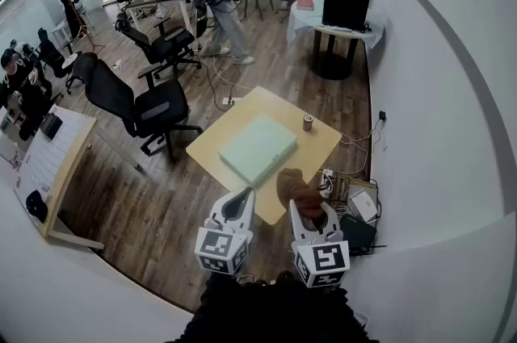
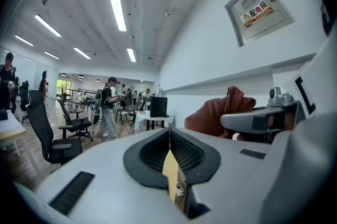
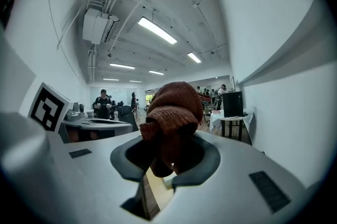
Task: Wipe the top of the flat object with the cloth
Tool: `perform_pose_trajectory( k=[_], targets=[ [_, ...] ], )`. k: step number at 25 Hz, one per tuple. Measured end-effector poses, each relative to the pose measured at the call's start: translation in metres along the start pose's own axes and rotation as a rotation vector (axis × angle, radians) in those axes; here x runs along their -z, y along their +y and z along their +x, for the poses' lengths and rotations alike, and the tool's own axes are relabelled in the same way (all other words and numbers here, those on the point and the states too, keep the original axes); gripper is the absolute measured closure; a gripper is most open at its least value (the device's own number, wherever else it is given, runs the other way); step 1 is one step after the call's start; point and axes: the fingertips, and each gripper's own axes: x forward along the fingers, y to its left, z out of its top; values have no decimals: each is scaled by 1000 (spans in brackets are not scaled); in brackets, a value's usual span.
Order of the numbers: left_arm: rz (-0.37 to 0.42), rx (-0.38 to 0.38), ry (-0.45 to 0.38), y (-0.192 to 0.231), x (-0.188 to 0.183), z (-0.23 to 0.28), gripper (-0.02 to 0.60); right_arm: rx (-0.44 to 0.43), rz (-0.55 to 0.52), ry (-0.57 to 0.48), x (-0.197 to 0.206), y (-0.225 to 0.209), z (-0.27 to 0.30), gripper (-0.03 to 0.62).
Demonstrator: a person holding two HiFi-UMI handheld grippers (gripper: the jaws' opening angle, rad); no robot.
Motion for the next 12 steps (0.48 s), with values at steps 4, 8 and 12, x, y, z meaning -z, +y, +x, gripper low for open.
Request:
perform_pose_trajectory(
  k=[4, 8, 12],
  targets=[
    [9, 18, -6, -6, 2, 7, 548, -11, 31, 9, -2, -4, 2, 485],
    [4, 15, 1, -11, 7, 16, 548, -25, 67, 16, 2, -13, 1, 480],
    [2, 15, 8, -17, 8, 24, 548, -36, 71, 17, 6, -24, 2, 479]
  ],
)
